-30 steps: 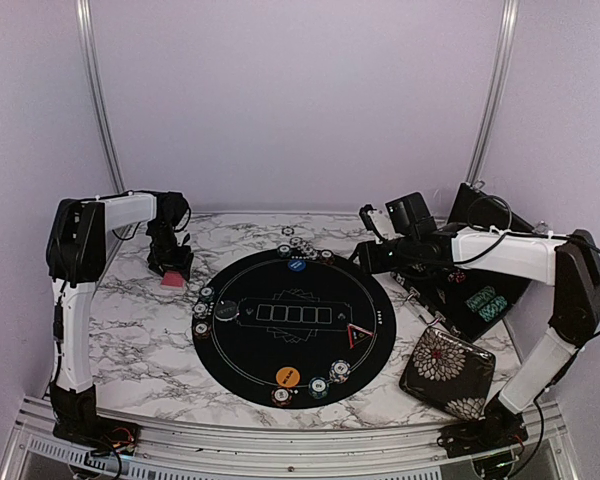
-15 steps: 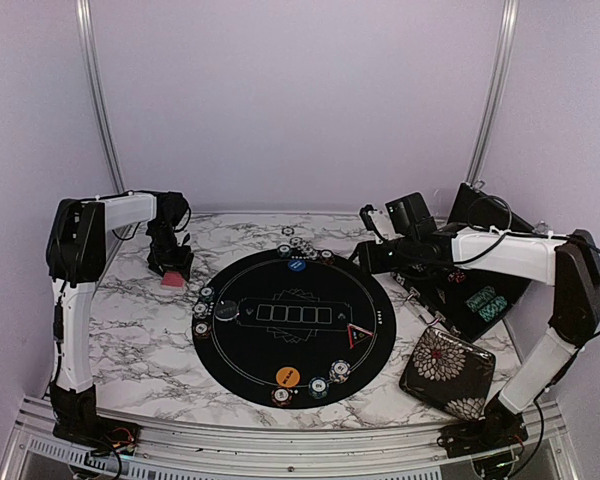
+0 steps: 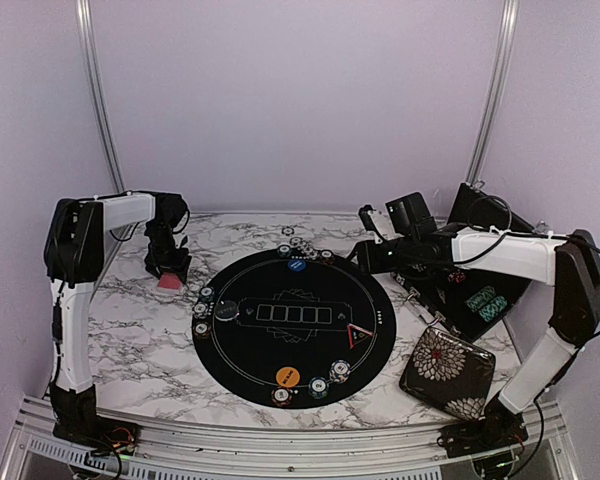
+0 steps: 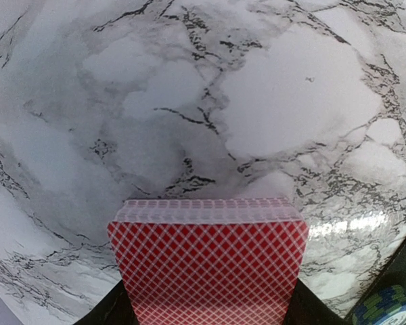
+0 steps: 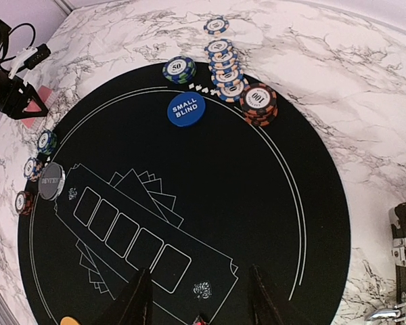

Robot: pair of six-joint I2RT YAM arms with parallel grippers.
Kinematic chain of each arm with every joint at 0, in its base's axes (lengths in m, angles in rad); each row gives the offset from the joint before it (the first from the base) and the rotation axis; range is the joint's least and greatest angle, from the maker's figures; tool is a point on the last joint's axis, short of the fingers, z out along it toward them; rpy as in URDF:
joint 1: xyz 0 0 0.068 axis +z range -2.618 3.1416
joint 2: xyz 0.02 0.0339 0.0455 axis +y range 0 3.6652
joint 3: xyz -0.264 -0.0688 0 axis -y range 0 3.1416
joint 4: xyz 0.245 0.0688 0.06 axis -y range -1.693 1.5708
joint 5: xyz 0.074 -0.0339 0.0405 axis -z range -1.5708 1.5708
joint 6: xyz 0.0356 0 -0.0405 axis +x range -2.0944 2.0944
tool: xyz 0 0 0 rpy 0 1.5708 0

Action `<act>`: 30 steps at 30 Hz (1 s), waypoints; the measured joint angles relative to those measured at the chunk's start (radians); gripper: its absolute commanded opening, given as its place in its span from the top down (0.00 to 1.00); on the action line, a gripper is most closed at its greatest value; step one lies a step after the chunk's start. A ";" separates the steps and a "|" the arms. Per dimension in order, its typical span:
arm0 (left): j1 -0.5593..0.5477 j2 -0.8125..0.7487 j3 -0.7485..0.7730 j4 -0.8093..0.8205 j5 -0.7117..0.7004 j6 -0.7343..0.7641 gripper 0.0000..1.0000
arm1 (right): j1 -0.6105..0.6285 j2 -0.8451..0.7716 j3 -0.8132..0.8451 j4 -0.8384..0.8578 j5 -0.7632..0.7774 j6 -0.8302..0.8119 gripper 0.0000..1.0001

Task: Distribute texas hold em gaming equipment
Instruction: Pick up the face-down deck piles from the center of the board.

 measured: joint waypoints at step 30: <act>-0.051 -0.217 -0.211 -0.019 0.011 -0.058 0.46 | 0.036 0.055 0.039 0.023 -0.130 0.069 0.55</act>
